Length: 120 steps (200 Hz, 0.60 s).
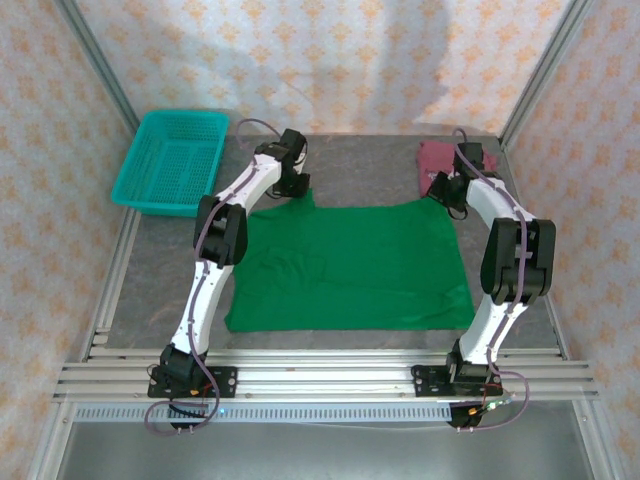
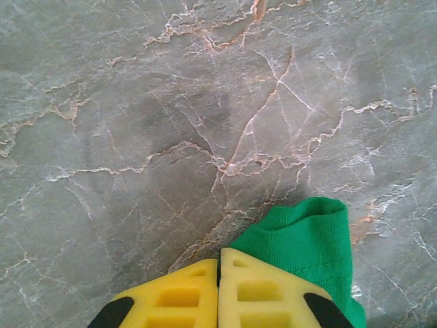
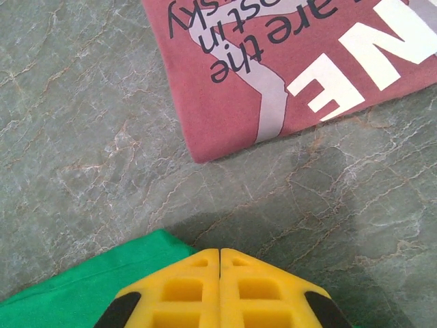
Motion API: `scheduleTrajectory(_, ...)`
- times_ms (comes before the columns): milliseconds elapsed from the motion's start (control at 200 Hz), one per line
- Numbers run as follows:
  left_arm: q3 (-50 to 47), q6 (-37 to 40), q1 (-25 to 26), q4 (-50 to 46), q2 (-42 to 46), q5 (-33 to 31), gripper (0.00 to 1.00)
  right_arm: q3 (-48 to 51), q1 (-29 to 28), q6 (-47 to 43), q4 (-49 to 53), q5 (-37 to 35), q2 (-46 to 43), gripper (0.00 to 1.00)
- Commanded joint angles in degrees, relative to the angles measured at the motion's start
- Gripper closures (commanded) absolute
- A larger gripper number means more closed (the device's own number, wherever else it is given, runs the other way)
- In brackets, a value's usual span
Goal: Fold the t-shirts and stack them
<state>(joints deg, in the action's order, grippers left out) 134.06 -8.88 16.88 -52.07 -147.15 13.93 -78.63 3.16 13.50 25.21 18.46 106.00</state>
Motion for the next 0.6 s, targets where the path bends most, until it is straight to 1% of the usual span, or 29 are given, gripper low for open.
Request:
scheduleTrajectory(0, 0.08, 1.04, 0.16, -2.42, 2.85, 0.55, 0.95, 0.78, -0.21, 0.98, -0.25, -0.3, -2.38, 1.0)
scheduleTrajectory(135, -1.05, 1.78, 0.43, -2.77, 7.4, -0.36, 0.97, 1.35, -0.18, 1.33, -0.34, -1.58, -3.03, 1.0)
scheduleTrajectory(265, -6.55, 2.9, 0.78, -2.01, 12.72, -0.54, 0.97, 2.11, -0.17, 1.53, -0.38, -1.84, -3.69, 1.0)
scheduleTrajectory(370, -13.47, 2.89, 1.54, -0.2, 17.49, -0.77, 0.97, 3.47, -0.25, 1.95, -0.67, -1.94, -4.77, 1.0)
scheduleTrajectory(495, -22.14, 2.46, 4.07, 1.95, 23.87, -2.64, 0.97, 5.34, -0.24, 2.28, -0.88, -1.93, -6.04, 1.0)
scheduleTrajectory(595, -30.28, -0.49, 6.46, 3.71, 29.18, -4.71, 0.97, 7.07, -0.17, 2.7, -1.0, -2.11, -7.68, 1.0)
